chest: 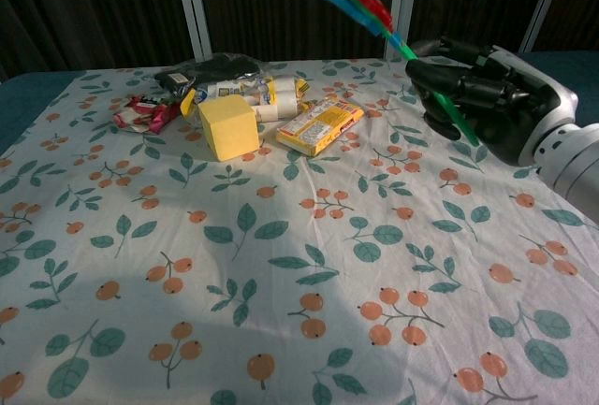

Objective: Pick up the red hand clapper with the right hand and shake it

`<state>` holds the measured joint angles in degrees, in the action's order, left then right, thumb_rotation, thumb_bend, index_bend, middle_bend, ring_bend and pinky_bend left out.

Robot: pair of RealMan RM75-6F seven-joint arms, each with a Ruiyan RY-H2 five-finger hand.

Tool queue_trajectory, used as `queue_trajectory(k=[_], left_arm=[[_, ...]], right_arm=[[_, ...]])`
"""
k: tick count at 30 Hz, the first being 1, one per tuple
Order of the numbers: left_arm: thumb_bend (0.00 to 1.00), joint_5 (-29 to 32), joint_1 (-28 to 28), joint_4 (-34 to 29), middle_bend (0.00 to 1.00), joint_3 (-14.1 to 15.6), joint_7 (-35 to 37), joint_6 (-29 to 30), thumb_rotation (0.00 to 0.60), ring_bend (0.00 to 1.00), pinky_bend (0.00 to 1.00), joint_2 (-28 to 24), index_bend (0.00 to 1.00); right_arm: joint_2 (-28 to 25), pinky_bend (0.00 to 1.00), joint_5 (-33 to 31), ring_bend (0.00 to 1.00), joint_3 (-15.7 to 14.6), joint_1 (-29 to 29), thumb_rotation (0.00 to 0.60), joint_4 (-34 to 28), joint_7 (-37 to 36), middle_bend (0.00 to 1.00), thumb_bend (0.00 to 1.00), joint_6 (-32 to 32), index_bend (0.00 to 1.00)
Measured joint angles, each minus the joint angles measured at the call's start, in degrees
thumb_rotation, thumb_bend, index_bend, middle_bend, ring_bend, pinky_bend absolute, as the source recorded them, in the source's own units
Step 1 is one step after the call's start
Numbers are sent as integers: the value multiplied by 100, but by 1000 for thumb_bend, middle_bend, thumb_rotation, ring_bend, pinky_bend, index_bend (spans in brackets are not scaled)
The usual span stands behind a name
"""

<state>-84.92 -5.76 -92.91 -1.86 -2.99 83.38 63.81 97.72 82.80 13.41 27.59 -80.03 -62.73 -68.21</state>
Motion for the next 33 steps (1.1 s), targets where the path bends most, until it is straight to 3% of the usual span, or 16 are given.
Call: queue_trajectory(k=[7,10,19,21,25,27,28,33], left_arm=[[449,0,0,0,28,0,0,0,600,3,103,0,0],[449,0,0,0,28,0,0,0,600,3,103,0,0],[450,0,0,0,28,0,0,0,600,3,103,0,0],[450,0,0,0,28,0,0,0,600,3,103,0,0],[449,0,0,0,28,0,0,0,600,4,103,0,0],[449,0,0,0,28,0,0,0,600,4,103,0,0],[449,0,0,0,28,0,0,0,600,4,103,0,0],[449,0,0,0,29,0,0,0,600,4,103,0,0]], right_arm=[[49,976,-672,852,-77,332,600,38,3193,804,619,864,955],[40,976,-1092,852,-77,436,600,-71,4174,805,620,1142,955],[-13,943,-1763,825,-127,632,600,-207,5303,805,621,1568,920],[-11,867,-1777,753,-140,642,600,-201,5443,769,621,1543,791],[-16,523,-1707,420,-198,639,600,-176,5671,442,588,1412,291],[-39,375,-1703,281,-220,643,600,-171,5772,320,504,1408,140],[-82,305,-1727,216,-234,649,600,-190,5860,262,451,1439,79],[-352,168,-1970,72,-285,693,600,-389,6232,127,369,1645,1]])
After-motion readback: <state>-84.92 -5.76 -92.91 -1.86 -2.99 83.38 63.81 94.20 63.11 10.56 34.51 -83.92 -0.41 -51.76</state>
